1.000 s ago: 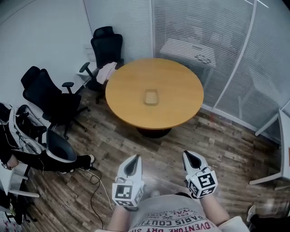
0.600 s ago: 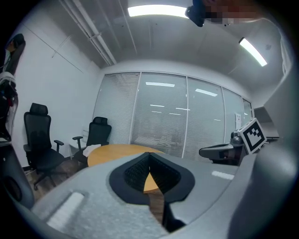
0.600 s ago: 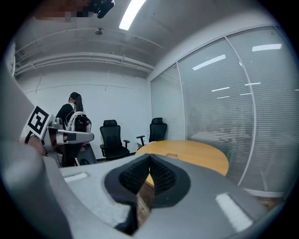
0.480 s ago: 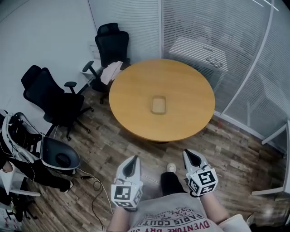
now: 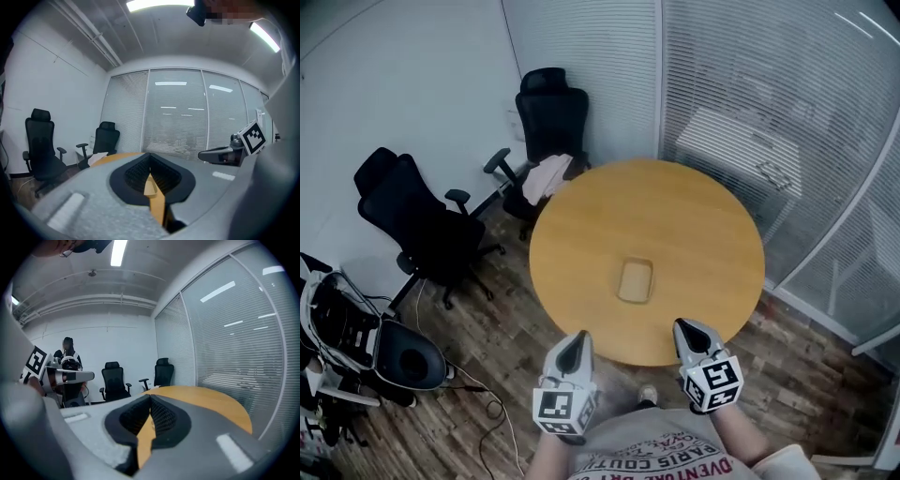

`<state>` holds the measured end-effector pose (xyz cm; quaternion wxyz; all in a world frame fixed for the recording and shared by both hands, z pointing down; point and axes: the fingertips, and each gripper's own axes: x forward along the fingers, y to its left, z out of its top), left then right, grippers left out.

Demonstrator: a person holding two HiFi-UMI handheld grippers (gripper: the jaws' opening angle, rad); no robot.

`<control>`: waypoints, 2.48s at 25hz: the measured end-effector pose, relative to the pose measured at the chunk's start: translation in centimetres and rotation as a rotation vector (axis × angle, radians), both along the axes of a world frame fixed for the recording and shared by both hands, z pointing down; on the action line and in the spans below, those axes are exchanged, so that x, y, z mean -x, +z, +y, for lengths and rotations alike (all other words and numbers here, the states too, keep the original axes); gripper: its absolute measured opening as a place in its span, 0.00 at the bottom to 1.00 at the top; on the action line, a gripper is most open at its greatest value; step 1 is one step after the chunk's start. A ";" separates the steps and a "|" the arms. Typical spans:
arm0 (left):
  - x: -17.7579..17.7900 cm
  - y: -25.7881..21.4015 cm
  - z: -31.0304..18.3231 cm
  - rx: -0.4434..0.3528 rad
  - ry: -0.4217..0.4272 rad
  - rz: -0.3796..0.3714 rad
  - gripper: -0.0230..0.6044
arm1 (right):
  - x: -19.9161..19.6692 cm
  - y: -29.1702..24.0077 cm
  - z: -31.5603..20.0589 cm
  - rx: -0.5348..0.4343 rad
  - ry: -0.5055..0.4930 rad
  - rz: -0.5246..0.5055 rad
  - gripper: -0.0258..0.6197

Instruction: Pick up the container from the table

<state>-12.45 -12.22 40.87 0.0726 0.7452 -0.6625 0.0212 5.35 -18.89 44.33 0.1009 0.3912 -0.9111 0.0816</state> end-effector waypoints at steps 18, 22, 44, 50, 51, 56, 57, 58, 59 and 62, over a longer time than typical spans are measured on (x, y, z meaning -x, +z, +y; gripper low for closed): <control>1.7 3.6 -18.2 0.100 0.025 -0.012 0.05 | 2.3 4.7 -17.5 0.099 0.030 -0.017 0.04; 3.3 4.7 -21.6 0.121 0.103 -0.016 0.05 | 4.0 6.4 -19.4 0.143 0.106 0.009 0.04; 6.4 10.8 -30.9 0.184 0.358 -0.011 0.05 | 6.8 23.8 -25.7 0.540 0.368 0.224 0.20; 6.8 11.8 -30.9 0.216 0.369 -0.006 0.05 | 7.2 28.0 -25.9 0.667 0.371 0.240 0.20; 6.9 12.1 -30.8 0.223 0.367 -0.004 0.05 | 7.3 28.7 -25.9 0.689 0.370 0.234 0.20; 7.8 12.6 -30.9 0.244 0.352 0.018 0.05 | 8.0 30.9 -25.8 0.754 0.380 0.247 0.20; 8.1 12.8 -30.9 0.254 0.345 0.019 0.05 | 8.0 31.1 -25.8 0.759 0.382 0.258 0.20; 8.3 12.9 -30.9 0.261 0.338 0.020 0.05 | 8.0 31.4 -25.8 0.764 0.382 0.271 0.18; 8.5 13.0 -31.0 0.264 0.333 0.020 0.05 | 8.0 31.7 -25.8 0.771 0.381 0.287 0.18; 8.9 13.4 -31.0 0.271 0.330 0.018 0.05 | 7.9 32.4 -25.9 0.797 0.387 0.312 0.16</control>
